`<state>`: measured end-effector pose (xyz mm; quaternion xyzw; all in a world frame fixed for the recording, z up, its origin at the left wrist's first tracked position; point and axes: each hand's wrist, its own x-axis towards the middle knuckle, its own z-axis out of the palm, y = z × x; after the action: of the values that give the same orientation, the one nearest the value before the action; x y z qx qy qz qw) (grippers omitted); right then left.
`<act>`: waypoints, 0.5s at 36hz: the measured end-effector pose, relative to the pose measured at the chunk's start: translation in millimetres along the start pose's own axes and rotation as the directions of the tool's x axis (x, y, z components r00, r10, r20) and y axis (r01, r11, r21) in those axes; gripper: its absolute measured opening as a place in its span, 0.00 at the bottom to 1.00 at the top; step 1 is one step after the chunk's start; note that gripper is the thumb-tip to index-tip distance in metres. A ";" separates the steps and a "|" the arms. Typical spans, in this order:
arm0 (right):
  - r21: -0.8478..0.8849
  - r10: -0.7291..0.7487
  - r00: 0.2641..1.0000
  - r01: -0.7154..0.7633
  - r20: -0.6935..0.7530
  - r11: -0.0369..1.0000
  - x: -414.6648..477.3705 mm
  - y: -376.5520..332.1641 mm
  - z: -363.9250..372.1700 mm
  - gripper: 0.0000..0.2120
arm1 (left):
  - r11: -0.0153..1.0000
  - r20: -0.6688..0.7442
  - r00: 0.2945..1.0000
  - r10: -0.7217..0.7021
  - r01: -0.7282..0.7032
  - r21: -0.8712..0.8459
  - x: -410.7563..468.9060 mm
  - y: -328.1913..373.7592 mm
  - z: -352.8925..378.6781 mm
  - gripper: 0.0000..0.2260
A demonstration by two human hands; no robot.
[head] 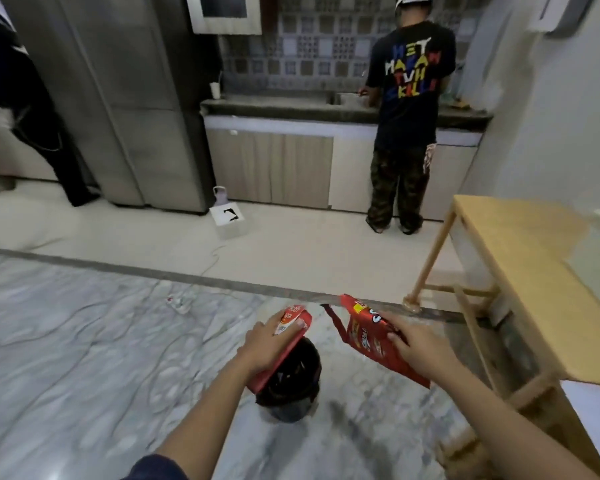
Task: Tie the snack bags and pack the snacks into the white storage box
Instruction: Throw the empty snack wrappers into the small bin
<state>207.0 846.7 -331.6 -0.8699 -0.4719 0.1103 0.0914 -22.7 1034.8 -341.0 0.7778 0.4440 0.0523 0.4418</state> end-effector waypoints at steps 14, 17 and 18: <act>0.313 0.036 0.900 -0.188 0.434 0.931 217.0 -1.0 201.3 0.21 | 0.801 0.104 0.875 -0.473 0.476 -0.363 197.0 -125.7 101.9 0.36; 0.373 0.030 0.869 -0.243 0.495 0.896 247.2 -4.9 251.8 0.20 | 0.695 0.206 0.815 -0.541 0.572 -0.437 253.7 -199.0 154.4 0.37; 0.388 0.020 0.858 -0.253 0.514 0.886 258.6 -6.0 268.1 0.19 | 0.662 0.263 0.792 -0.551 0.607 -0.440 267.2 -205.7 162.4 0.35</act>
<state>264.8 1082.2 -614.5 -0.8002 -0.3769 0.4403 0.1540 82.1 1172.0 -673.2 0.4543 0.6141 -0.0190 0.6451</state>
